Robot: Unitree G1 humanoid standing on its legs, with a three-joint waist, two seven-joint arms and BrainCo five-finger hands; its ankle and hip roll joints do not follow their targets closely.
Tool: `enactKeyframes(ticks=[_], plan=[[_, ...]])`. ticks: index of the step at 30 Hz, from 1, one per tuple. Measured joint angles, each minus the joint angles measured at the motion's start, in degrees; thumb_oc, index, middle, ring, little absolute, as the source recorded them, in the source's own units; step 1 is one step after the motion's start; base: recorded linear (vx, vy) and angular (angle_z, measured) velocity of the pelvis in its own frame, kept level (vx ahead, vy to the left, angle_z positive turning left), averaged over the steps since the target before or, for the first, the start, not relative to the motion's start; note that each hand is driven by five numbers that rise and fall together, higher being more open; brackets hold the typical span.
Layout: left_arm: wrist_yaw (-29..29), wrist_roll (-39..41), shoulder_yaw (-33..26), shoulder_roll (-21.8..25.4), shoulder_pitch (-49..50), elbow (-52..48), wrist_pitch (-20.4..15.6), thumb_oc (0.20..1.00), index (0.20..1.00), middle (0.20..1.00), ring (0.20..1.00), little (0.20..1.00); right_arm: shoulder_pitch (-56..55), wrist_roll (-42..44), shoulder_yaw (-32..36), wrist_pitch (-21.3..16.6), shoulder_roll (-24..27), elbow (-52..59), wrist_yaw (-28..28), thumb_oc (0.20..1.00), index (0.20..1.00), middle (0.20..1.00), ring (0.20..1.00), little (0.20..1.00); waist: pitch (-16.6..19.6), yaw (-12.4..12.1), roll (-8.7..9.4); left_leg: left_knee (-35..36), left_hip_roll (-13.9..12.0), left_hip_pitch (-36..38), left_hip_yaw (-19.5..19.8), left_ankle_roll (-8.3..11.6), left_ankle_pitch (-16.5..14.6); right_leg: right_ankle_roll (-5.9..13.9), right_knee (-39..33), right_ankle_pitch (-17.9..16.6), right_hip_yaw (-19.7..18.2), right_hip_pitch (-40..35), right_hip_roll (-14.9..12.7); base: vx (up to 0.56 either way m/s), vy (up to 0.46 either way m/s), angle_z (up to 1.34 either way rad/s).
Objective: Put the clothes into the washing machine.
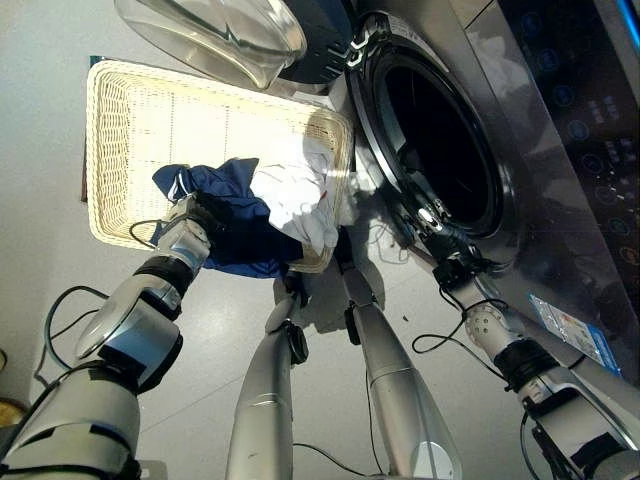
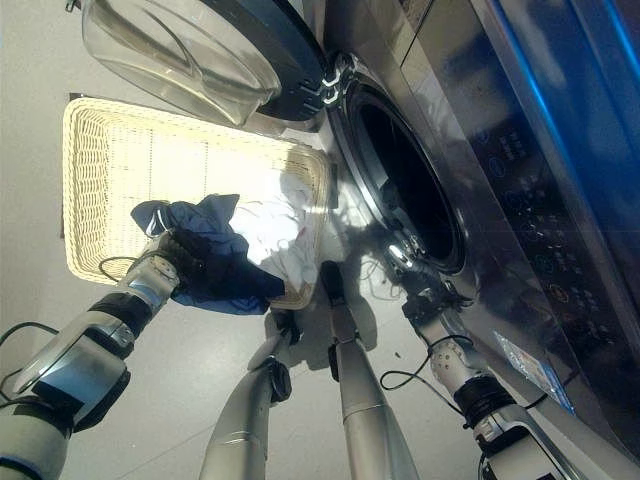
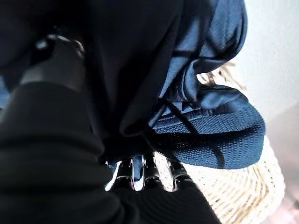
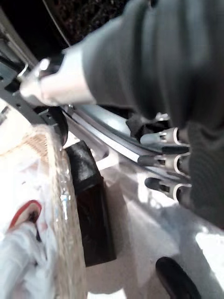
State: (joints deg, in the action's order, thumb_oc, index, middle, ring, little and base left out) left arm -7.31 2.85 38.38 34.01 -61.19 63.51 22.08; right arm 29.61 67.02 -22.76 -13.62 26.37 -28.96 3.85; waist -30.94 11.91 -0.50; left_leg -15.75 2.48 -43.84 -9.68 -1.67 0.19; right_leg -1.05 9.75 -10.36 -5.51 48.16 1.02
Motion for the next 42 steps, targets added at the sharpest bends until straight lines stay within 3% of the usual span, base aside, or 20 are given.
enactKeyframes(ticks=[7,11,13,14,16,18,19,20,22,23,24,27,31,35,36,38,39,42], plan=[[6.06,-6.49,2.66,0.66,-1.32,0.48,-0.03,0.200,0.200,0.200,0.200,0.200,0.02,-1.04,-2.07,1.64,-0.95,3.07,0.54,1.000,1.000,1.000,1.000,1.000,0.17,1.41,1.83,-2.13,0.20,-0.81,-0.71,-0.81,-1.21,0.57,-0.04,-0.33,-0.52,0.00,-0.04,-0.01,0.050,-0.04],[-1.17,-1.83,2.36,-0.89,2.24,-4.09,-4.52,0.200,0.200,0.200,0.200,0.200,-0.97,-5.00,-4.59,2.03,-1.64,6.86,0.50,1.000,1.000,1.000,1.000,1.000,0.25,1.30,3.38,-2.89,0.16,-0.89,-0.90,-1.05,-1.52,0.67,0.03,-0.37,-0.62,-0.21,-0.08,-0.05,-0.001,-0.02],[-9.31,2.00,-2.54,-0.44,5.38,-9.99,-9.22,0.200,0.200,0.200,0.200,0.200,-0.85,-8.02,-4.63,2.69,-2.78,7.15,0.28,1.000,1.000,1.000,1.000,1.000,0.23,0.72,3.40,-2.69,0.02,-0.90,-0.79,-1.43,-1.16,0.49,0.41,-0.62,-0.22,-0.05,-0.41,-0.07,-0.053,0.08],[-13.34,4.97,-7.93,-0.02,8.23,-15.67,-12.93,0.200,0.200,0.200,0.200,0.200,-1.49,-9.81,-4.50,2.83,-3.27,8.12,-0.20,1.000,1.000,1.000,1.000,1.000,0.21,-0.37,3.37,-2.15,0.15,-0.72,-0.51,-1.32,-1.07,0.66,0.41,-0.52,-0.02,-0.09,-0.63,-0.04,-0.082,0.07],[-17.17,9.11,-13.95,0.06,12.54,-22.12,-19.41,0.200,0.200,0.200,0.200,0.200,-3.10,-13.42,-4.20,3.13,-4.09,9.57,-1.08,1.000,1.000,1.000,1.000,1.000,0.18,-1.81,3.29,-1.16,0.50,0.04,0.47,-1.14,-0.21,0.51,0.31,-0.47,1.69,-0.69,-1.20,-0.03,-0.057,0.15],[-17.17,9.11,-13.95,0.06,12.54,-22.12,-19.41,0.200,0.200,0.200,0.200,0.200,-3.10,-13.42,-4.20,3.13,-4.09,9.57,-1.08,1.000,1.000,1.000,1.000,1.000,0.18,-1.81,3.29,-1.16,0.50,0.04,0.47,-1.14,-0.21,0.51,0.31,-0.47,1.69,-0.69,-1.20,-0.02,-0.030,0.19],[-19.76,14.03,-17.13,-0.30,16.94,-27.95,-27.25,0.200,0.200,0.200,0.200,0.200,-5.25,-18.33,-3.74,3.27,-5.51,10.68,-1.91,1.000,1.000,1.000,1.000,1.000,0.15,-4.78,3.23,0.78,0.89,2.16,1.81,-0.75,0.85,0.05,0.08,0.00,3.40,-2.43,-1.59,-0.07,-0.137,0.32],[-19.79,14.62,-17.51,-0.34,18.72,-28.28,-28.08,0.200,0.200,0.200,0.200,0.200,-5.21,-19.25,-3.72,3.35,-5.81,10.71,-2.00,1.000,1.000,1.000,1.000,1.000,0.14,-6.22,3.14,1.17,0.93,2.57,2.13,-0.67,1.10,-0.03,0.10,0.09,3.61,-2.84,-1.70,-0.09,-0.158,0.42],[-16.17,20.40,-28.11,-5.66,28.18,-40.52,-33.16,0.200,0.200,0.200,0.200,0.200,-5.90,-28.98,-3.56,4.16,-5.36,13.64,-4.68,1.000,1.000,1.000,1.000,1.000,-0.13,-7.66,2.00,3.13,1.55,3.91,3.93,-0.11,2.24,-0.46,0.07,0.49,5.87,-3.87,-2.48,-0.05,-0.086,0.35],[-14.94,22.28,-28.23,-8.35,31.47,-44.23,-37.42,0.200,0.200,0.200,0.200,0.200,-6.27,-34.37,-3.87,4.32,-3.76,14.55,-5.39,1.000,1.000,1.000,1.000,1.000,-0.07,-8.17,1.10,4.32,1.84,4.94,5.04,0.03,3.43,-0.92,0.03,0.71,6.89,-4.87,-2.92,-0.04,-0.055,0.56],[-12.48,23.42,-25.48,-8.23,32.06,-44.51,-39.19,0.200,0.200,0.200,0.200,0.200,-5.61,-39.96,-3.94,5.04,-2.76,14.49,-6.19,1.000,1.000,1.000,1.000,1.000,-0.11,-10.13,0.86,5.34,1.88,6.33,6.20,0.01,3.81,-1.09,-0.01,1.17,8.32,-6.16,-3.00,-0.06,-0.056,0.61],[-9.87,24.38,-24.80,-6.93,33.65,-48.16,-40.99,0.200,0.200,0.200,0.200,0.200,-1.00,-50.30,-3.86,5.29,0.53,16.23,-6.25,1.000,1.000,1.000,1.000,1.000,-0.05,-11.52,0.74,7.43,1.62,7.53,6.69,0.56,5.49,-0.91,0.01,1.90,10.24,-7.23,-3.53,-0.04,-0.026,0.39],[-7.17,25.02,-24.51,-5.00,33.51,-49.60,-41.53,0.200,0.200,0.200,0.200,0.200,3.94,-56.37,-2.71,6.88,3.56,17.71,-6.13,1.000,1.000,1.000,1.000,1.000,-0.06,-11.53,0.72,8.48,1.74,7.54,6.53,0.36,6.55,-0.79,0.12,1.78,10.96,-7.01,-4.03,-0.02,-0.010,0.11],[-0.63,27.21,-23.62,-3.56,33.53,-54.78,-41.11,0.200,0.200,0.200,0.200,0.200,5.95,-61.45,-2.50,9.56,6.29,18.85,-6.45,1.000,1.000,1.000,1.000,1.000,-0.08,-11.73,0.70,9.02,1.79,7.69,6.63,0.11,6.75,-0.75,-0.01,1.76,11.28,-7.09,-4.12,-0.01,-0.006,0.01],[3.91,29.11,-23.39,-3.33,33.22,-56.83,-39.48,0.200,0.200,0.200,0.200,0.200,6.07,-62.01,-2.59,10.42,6.35,19.50,-6.53,1.000,1.000,1.000,1.000,1.000,-0.11,-11.89,0.65,9.34,1.76,7.98,6.61,0.06,6.79,-0.75,-0.03,1.75,11.37,-7.24,-4.09,0.00,0.000,0.00],[6.51,29.94,-22.14,-2.71,32.48,-57.46,-38.41,0.200,0.200,0.200,0.200,0.200,5.86,-62.10,-2.70,10.61,6.29,19.69,-6.49,1.000,1.000,1.000,1.000,1.000,-0.13,-11.79,0.61,9.39,1.71,8.21,6.62,0.06,6.79,-0.76,-0.17,1.77,11.42,-7.52,-4.04,0.00,0.000,0.00],[11.07,30.69,-18.92,-0.70,30.52,-57.73,-36.02,0.200,0.200,0.200,0.200,0.200,6.21,-62.28,-2.87,11.12,6.34,20.07,-6.42,1.000,1.000,1.000,1.000,1.000,-0.13,-11.42,0.59,9.36,1.66,8.32,6.68,0.06,6.79,-0.75,-0.68,1.75,11.63,-7.99,-3.98,0.00,0.000,0.00],[17.33,33.49,-15.79,-0.20,27.47,-57.79,-32.47,0.200,0.200,0.200,0.200,0.200,7.02,-62.50,-3.39,11.62,6.79,20.52,-6.35,1.000,1.000,1.000,1.000,1.000,-0.15,-11.33,0.57,9.39,1.67,8.34,6.62,0.07,6.78,-0.75,-0.83,1.75,11.66,-8.05,-4.00,0.00,0.000,0.00]])
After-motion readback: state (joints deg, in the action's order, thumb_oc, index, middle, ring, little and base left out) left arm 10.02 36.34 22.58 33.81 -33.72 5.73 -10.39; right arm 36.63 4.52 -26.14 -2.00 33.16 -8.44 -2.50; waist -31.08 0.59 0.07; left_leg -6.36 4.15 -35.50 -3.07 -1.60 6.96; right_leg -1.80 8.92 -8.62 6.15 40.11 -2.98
